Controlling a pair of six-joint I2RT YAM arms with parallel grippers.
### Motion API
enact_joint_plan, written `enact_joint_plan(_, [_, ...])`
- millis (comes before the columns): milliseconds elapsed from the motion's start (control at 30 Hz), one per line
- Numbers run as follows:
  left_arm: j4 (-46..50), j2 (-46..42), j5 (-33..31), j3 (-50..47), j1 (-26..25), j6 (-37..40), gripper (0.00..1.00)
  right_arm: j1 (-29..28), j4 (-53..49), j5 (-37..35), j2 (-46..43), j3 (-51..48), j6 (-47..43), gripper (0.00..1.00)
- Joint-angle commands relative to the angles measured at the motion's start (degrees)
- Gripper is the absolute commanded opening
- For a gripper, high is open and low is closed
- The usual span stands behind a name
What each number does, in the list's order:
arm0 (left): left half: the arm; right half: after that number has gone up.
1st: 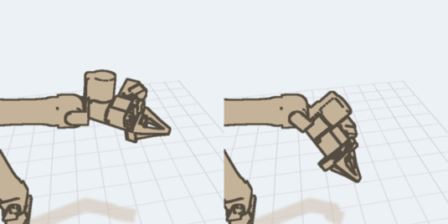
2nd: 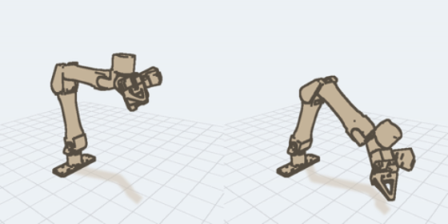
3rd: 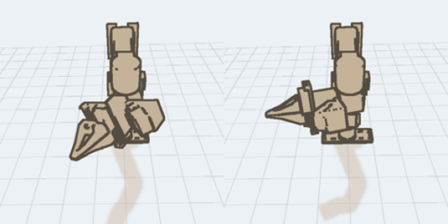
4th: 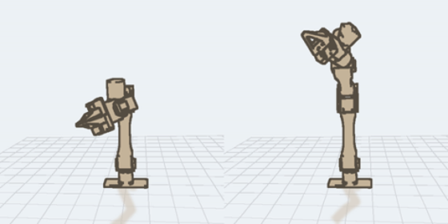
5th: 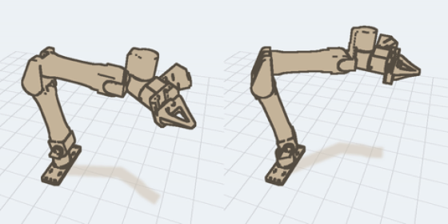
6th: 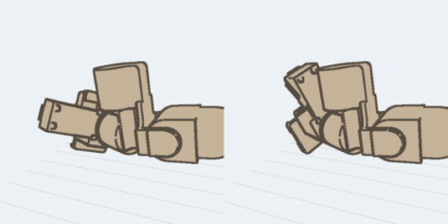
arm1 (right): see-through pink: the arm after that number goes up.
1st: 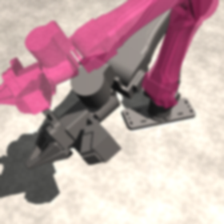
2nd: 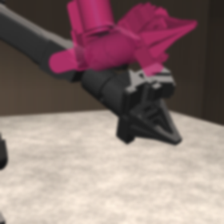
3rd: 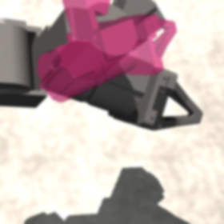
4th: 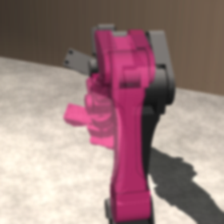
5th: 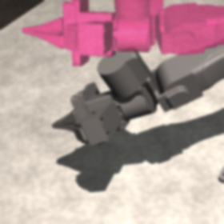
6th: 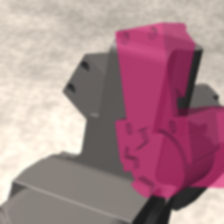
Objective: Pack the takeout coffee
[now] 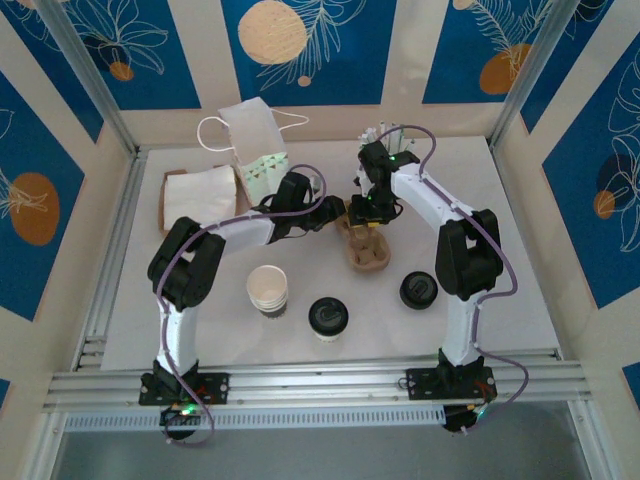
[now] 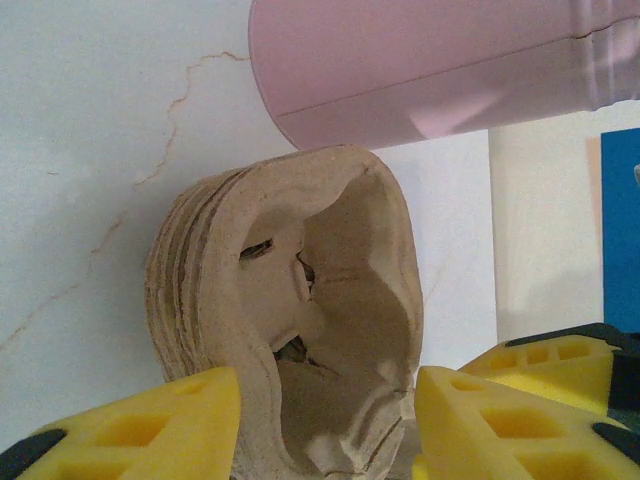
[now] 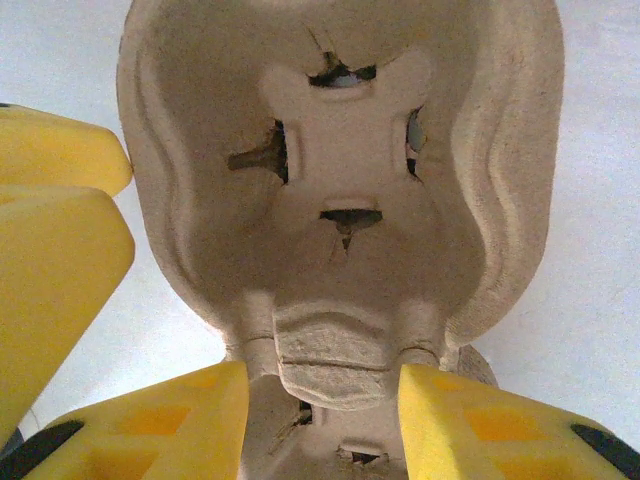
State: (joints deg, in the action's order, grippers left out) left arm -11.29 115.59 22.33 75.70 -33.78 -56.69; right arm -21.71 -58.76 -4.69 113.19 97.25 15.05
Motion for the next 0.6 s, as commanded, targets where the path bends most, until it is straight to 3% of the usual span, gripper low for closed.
enact_joint_plan(0, [1.42, -0.2, 0.55, 0.68, 0.67, 0.39, 0.5, -0.07, -1.36, 0.21, 0.6, 0.02, 0.26, 0.45])
enact_joint_plan(567, [2.69, -0.05, 1.16, 2.61, 0.47, 0.82, 0.52, 0.49, -1.09, 0.51, 0.12, -0.19, 0.54, 0.45])
